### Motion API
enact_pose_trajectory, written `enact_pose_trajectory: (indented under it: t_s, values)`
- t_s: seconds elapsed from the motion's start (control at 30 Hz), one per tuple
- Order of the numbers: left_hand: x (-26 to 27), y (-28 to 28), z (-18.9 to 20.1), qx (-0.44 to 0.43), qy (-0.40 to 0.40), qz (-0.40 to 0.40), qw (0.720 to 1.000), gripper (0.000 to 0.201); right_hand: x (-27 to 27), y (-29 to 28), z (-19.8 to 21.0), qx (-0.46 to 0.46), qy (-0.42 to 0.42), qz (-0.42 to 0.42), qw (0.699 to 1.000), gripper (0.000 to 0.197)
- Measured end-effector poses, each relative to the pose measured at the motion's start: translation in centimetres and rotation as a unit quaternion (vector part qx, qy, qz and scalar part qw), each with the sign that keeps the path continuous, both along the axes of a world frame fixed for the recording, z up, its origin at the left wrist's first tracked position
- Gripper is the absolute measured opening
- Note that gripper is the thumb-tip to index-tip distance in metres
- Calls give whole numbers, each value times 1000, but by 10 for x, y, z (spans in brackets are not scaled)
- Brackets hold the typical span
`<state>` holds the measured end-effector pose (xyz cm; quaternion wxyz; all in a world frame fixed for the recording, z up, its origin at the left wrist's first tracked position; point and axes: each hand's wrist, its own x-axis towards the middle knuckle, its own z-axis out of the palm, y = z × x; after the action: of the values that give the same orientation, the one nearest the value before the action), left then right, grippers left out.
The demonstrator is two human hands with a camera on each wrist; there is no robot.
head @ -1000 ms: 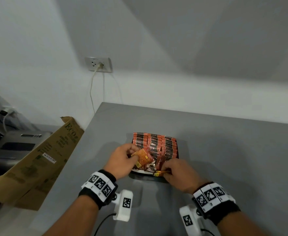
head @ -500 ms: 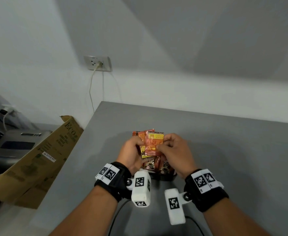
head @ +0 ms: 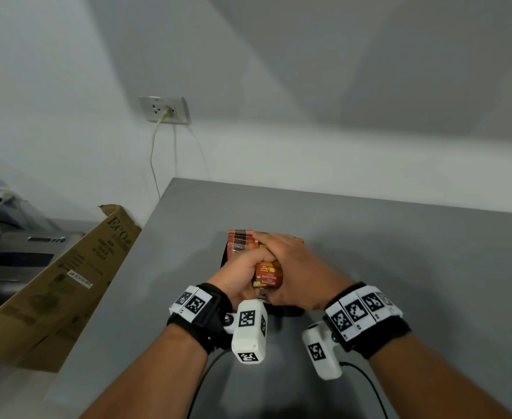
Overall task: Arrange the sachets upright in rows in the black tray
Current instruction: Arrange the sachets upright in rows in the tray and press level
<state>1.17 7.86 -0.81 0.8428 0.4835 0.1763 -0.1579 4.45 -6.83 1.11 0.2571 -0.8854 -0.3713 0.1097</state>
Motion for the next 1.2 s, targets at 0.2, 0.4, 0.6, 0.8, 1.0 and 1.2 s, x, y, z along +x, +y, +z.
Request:
enact_pose_trajectory:
  t_s: [0.2,0.4,0.6,0.8,1.0,1.2]
  values:
    - [-7,-4,-3,-36,-14,0,999,29,-3,0,-7,40,14,-1,999,97]
    - [-5,-5,-4,-31,-1,21,999,45,1,1,-2,65,9,2,998,85]
    - [-1,-2,-2,-17,-52,35,998,57,1,-7,4,190,205,-108,954,75]
    - [-2,-3,-2,3,-61,43,997,56,2,-12,-9,317,291,-215,877,29]
    - [-5,-7,-5,38,-39,35,998,46,-2,-8,-13,333,252,-284,863,13]
    - [-6,0,-4,-27,24,89,995,44,-6,-17,3,350,188,-271,877,22]
